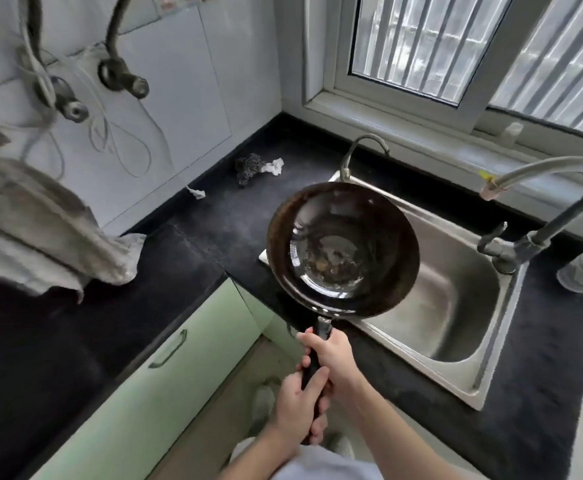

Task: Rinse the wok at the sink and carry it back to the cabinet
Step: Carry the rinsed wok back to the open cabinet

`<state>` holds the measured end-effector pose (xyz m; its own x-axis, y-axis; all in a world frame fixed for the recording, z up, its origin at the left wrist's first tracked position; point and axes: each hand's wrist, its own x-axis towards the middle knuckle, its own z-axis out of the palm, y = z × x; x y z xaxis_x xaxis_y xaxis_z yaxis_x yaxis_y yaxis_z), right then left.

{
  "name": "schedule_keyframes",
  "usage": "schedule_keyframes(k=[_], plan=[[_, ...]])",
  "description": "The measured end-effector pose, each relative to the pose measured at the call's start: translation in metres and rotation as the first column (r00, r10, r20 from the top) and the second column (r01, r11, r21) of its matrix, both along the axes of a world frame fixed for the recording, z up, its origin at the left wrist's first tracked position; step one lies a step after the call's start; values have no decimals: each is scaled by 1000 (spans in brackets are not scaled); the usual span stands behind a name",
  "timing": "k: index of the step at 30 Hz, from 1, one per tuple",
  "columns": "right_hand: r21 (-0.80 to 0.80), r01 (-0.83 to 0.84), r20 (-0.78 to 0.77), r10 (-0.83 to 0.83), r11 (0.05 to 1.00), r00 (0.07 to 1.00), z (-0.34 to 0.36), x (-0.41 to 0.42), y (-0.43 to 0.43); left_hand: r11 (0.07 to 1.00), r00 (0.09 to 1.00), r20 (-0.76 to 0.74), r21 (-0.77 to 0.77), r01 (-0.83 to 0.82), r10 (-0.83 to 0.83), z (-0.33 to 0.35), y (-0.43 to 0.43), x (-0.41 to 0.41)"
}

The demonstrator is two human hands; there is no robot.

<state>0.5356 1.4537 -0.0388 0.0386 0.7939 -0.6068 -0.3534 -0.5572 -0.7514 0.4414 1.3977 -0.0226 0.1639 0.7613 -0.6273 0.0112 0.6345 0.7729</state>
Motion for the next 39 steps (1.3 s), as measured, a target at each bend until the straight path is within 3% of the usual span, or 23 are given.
schedule_keyframes(k=[9, 16, 20, 31, 39], plan=[[16, -365, 87, 362, 931, 928, 2, -25, -38, 943, 943, 20, 16, -331, 331, 1, -71, 1], [22, -625, 89, 621, 780, 778, 6, -81, -76, 802, 803, 7, 51, -595, 596, 4, -125, -24], [15, -741, 73, 738, 671, 671, 5, -112, -107, 712, 709, -72, 97, -695, 702, 7, -160, -42], [24, -906, 95, 901, 423, 423, 10, -205, -233, 475, 473, -43, 99, -874, 880, 4, -288, -102], [12, -957, 119, 950, 289, 288, 12, -272, -349, 361, 365, 47, 79, -929, 930, 8, -403, -155]])
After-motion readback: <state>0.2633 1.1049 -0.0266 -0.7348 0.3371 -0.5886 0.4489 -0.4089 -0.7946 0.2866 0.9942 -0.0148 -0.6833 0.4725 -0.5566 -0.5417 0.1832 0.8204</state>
